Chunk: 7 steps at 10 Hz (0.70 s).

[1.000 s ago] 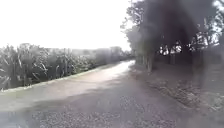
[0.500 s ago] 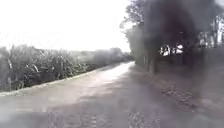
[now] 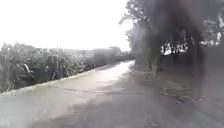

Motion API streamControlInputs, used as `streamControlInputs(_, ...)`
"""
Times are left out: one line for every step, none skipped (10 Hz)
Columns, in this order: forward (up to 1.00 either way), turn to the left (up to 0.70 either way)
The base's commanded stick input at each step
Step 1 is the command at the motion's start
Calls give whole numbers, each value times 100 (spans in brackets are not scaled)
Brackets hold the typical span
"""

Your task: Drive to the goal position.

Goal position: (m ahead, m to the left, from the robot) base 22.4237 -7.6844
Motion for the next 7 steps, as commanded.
streamControlInputs(100, 0)
streamControlInputs(100, 0)
streamControlInputs(100, 0)
streamControlInputs(100, 0)
streamControlInputs(100, 0)
streamControlInputs(100, 0)
streamControlInputs(100, 0)
